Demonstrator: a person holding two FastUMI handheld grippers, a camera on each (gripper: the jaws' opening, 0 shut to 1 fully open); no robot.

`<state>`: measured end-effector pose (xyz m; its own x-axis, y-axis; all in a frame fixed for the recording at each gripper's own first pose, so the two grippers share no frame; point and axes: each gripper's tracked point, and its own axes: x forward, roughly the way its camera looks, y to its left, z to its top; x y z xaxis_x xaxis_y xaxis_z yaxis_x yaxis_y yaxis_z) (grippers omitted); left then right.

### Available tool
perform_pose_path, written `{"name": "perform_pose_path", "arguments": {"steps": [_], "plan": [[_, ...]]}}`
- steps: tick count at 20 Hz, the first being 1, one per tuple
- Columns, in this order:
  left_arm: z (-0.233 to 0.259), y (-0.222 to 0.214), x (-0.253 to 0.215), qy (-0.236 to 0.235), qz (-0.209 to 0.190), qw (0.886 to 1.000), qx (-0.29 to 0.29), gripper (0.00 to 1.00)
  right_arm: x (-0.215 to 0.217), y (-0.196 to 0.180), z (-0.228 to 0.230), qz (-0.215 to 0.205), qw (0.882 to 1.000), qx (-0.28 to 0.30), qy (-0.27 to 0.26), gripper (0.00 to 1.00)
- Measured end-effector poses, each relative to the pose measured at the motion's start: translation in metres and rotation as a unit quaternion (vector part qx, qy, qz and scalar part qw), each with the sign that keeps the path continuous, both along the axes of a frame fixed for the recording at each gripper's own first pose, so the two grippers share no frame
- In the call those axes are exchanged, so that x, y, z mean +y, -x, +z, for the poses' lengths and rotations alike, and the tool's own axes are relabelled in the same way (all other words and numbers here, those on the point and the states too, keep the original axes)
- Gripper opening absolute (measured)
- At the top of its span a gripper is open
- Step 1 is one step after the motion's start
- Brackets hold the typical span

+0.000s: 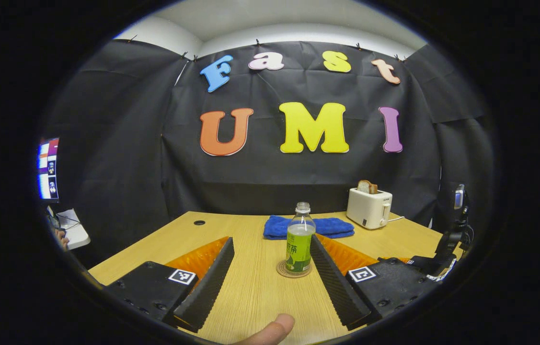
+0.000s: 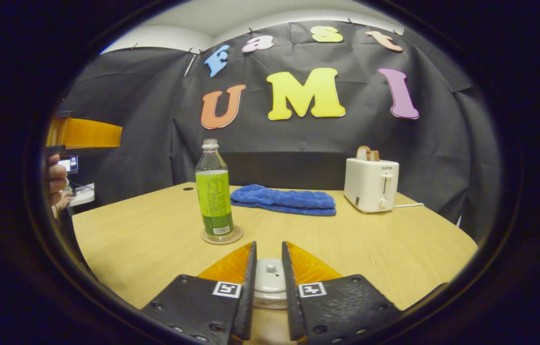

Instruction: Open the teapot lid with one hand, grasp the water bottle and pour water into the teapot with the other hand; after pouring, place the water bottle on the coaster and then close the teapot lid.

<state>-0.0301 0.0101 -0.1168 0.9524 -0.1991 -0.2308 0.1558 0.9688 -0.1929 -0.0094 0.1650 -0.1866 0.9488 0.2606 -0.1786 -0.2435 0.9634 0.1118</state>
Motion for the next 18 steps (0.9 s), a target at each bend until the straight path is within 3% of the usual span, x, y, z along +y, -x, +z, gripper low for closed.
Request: {"name": "perform_pose_path", "arguments": {"steps": [3,6,10,14,18], "plan": [[-0.004,0.000,-0.001,-0.001,-0.001,1.000,0.006,0.99,-0.002,0.007,0.018,-0.006,1.000,-0.019,0.004,0.87],[-0.005,0.000,0.001,-0.006,0.001,1.000,0.006,0.99,-0.007,0.019,0.046,-0.011,0.999,-0.043,-0.003,0.97],[0.000,0.003,-0.005,0.010,-0.004,1.000,0.009,0.99,-0.020,0.045,0.090,-0.023,0.997,-0.071,-0.013,0.96],[0.010,0.012,-0.009,-0.011,0.000,1.000,-0.005,1.00,-0.053,0.074,0.122,-0.062,0.994,-0.087,-0.002,0.95],[0.017,0.028,-0.032,-0.011,-0.026,1.000,-0.013,0.99,-0.090,0.103,0.134,-0.101,0.990,-0.101,-0.004,0.96]]}}
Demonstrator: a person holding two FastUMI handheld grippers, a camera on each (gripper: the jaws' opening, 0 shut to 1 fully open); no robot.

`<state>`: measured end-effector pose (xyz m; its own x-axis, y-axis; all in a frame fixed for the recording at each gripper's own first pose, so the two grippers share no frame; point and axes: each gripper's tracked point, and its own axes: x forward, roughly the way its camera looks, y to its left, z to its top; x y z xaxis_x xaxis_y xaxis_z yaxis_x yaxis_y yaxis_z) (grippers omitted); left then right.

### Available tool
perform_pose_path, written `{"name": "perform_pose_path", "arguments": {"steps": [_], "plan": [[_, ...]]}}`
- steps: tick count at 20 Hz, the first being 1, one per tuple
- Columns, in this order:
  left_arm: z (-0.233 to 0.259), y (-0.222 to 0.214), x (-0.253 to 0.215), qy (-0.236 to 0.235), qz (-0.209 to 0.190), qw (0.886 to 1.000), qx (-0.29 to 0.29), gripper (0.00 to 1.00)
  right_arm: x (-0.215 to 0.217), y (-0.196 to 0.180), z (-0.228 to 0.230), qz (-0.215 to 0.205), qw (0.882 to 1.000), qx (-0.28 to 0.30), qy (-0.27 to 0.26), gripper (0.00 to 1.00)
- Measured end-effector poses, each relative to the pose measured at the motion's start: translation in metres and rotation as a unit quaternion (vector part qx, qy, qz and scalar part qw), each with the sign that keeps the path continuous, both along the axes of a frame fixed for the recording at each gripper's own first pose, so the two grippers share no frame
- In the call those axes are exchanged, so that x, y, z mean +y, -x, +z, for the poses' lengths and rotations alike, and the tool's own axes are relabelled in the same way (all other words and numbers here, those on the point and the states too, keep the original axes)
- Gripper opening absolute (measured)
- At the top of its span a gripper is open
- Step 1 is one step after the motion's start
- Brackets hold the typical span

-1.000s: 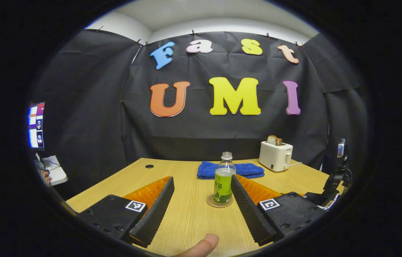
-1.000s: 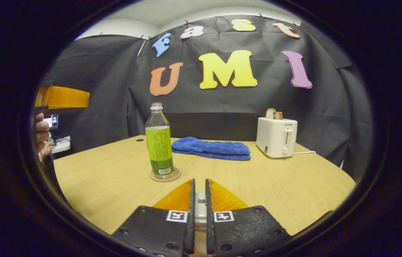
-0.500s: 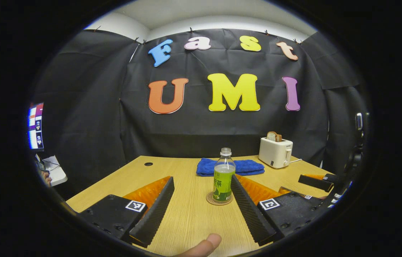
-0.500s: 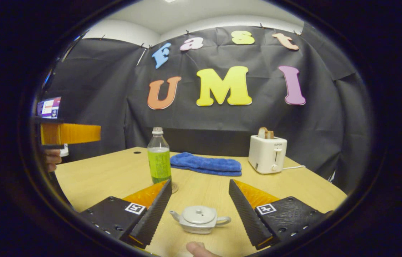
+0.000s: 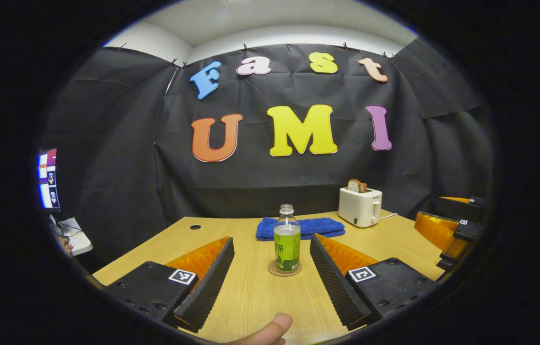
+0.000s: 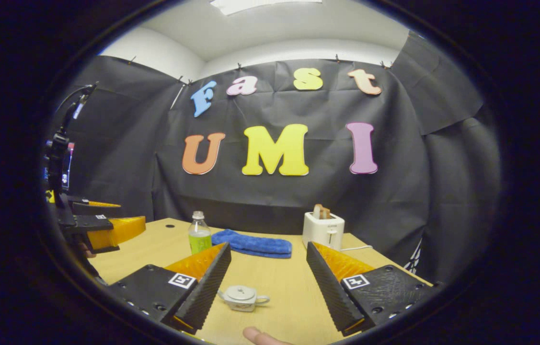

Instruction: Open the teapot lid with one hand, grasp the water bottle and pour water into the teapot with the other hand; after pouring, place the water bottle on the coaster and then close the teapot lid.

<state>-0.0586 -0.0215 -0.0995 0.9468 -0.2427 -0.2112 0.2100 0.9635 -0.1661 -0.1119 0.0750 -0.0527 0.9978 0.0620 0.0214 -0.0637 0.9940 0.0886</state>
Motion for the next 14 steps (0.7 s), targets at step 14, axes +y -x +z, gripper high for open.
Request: {"name": "perform_pose_path", "arguments": {"steps": [14], "plan": [[-0.018,0.016,-0.009,-0.033,0.010,0.999,-0.005,0.99,-0.035,0.022,-0.003,-0.010,1.000,0.005,0.010,0.95]]}}
